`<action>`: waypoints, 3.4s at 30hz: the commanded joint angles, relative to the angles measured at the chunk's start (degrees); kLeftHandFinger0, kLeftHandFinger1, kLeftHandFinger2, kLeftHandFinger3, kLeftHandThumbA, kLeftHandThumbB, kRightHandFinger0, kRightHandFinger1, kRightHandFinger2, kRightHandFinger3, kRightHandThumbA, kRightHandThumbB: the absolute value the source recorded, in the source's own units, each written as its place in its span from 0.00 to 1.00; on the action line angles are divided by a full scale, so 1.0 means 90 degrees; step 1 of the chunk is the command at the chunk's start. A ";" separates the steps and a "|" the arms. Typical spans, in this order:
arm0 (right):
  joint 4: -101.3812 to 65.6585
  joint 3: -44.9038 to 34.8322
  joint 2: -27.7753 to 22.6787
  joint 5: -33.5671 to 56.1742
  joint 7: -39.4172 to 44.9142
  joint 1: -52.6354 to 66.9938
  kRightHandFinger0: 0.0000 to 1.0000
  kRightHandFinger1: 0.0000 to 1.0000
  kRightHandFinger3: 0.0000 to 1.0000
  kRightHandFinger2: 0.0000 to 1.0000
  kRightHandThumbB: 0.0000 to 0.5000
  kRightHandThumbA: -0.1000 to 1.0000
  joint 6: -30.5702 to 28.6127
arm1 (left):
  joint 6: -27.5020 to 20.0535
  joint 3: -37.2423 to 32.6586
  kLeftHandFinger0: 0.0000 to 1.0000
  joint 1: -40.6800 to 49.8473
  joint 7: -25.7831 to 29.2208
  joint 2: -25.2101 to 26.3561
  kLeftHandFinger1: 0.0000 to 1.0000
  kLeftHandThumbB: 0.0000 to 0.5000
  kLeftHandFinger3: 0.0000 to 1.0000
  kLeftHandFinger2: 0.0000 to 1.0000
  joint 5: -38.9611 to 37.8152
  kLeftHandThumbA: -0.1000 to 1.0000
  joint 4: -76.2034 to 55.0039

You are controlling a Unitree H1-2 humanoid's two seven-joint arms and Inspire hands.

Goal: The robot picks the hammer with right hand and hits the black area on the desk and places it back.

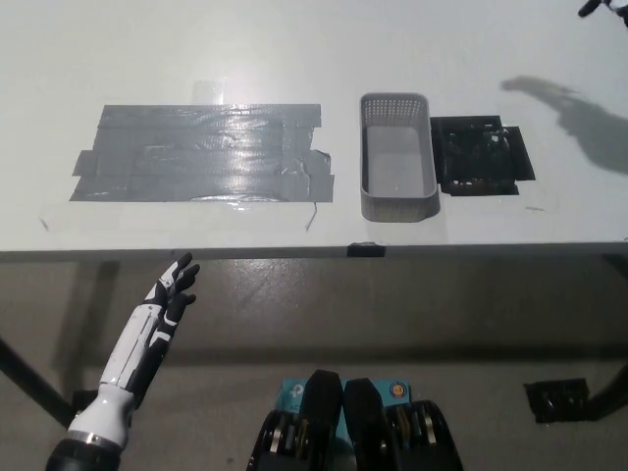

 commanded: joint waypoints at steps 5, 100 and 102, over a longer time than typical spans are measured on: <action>0.0563 0.0794 0.0198 -0.0171 -0.0077 0.0601 0.06 0.53 0.98 0.82 0.30 0.00 -0.1195 | -0.0115 -0.0006 0.94 -0.0066 -0.0075 0.0072 1.00 0.00 1.00 1.00 0.0027 1.00 -0.0227; -0.9341 -0.1498 0.1949 0.1836 -0.3731 0.4680 1.00 1.00 1.00 1.00 0.65 0.99 -0.0502 | -0.0071 0.0201 1.00 -0.1329 0.0045 0.0017 1.00 0.20 1.00 1.00 -0.0086 1.00 0.0242; -0.9331 -0.1535 0.2011 0.1805 -0.3783 0.5113 1.00 1.00 1.00 1.00 0.59 1.00 -0.0808 | -0.0040 0.0198 1.00 -0.1352 0.0057 0.0033 1.00 0.27 1.00 1.00 -0.0037 1.00 0.0253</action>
